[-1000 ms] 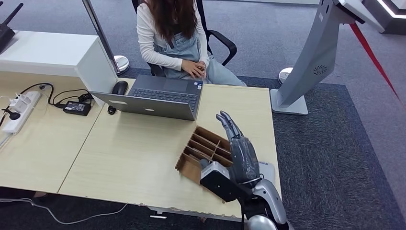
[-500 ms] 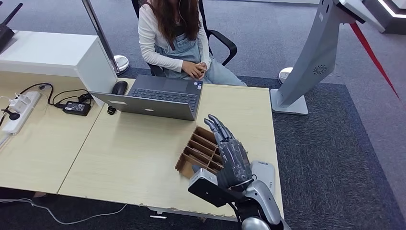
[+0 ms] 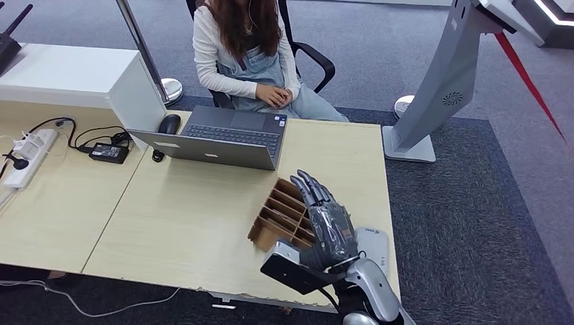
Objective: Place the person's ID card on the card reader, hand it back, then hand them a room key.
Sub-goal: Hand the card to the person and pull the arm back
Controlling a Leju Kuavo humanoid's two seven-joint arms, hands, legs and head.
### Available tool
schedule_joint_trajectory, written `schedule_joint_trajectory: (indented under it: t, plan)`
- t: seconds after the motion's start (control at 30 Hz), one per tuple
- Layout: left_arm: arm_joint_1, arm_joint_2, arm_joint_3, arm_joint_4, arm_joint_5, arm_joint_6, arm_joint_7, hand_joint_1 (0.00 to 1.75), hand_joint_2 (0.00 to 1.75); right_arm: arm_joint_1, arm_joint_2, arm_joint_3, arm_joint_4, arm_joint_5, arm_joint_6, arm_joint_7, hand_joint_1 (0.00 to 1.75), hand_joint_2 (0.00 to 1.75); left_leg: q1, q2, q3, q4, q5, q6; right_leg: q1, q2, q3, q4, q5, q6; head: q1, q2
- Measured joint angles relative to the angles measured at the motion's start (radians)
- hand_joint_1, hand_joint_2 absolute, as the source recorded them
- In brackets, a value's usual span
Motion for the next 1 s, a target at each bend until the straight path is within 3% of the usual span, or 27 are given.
schedule_joint_trajectory:
  t: [0.27,0.47,0.77,1.0]
  plan:
    - [-0.002,0.0,-0.005,0.0,-0.03,-0.007,0.003,0.0,0.0,0.008,-0.003,0.001,0.0,0.036,0.045,-0.001,0.06,1.75,0.0,0.0,0.0,0.0,0.0,0.0,0.0,0.0,0.0,0.0,0.0,0.0,0.0,0.0]
    - [-0.003,0.0,-0.007,0.0,-0.043,-0.009,0.004,0.0,0.0,0.009,-0.003,0.003,0.002,0.05,0.092,0.002,0.22,1.75,0.0,0.0,0.0,0.0,0.0,0.0,0.0,0.0,0.0,0.0,0.0,0.0,0.0,0.0]
    - [-0.004,0.0,-0.008,0.0,-0.057,-0.01,0.003,0.0,0.0,-0.011,-0.022,0.006,-0.005,0.043,0.176,0.023,0.24,1.75,0.0,0.0,0.0,0.0,0.0,0.0,0.0,0.0,0.0,0.0,0.0,0.0,0.0,0.0]
    - [-0.004,0.0,-0.008,0.0,-0.064,-0.007,0.0,0.0,0.0,-0.025,-0.045,0.009,-0.024,-0.019,0.244,0.025,0.5,1.75,0.0,0.0,0.0,0.0,0.0,0.0,0.0,0.0,0.0,0.0,0.0,0.0,0.0,0.0]
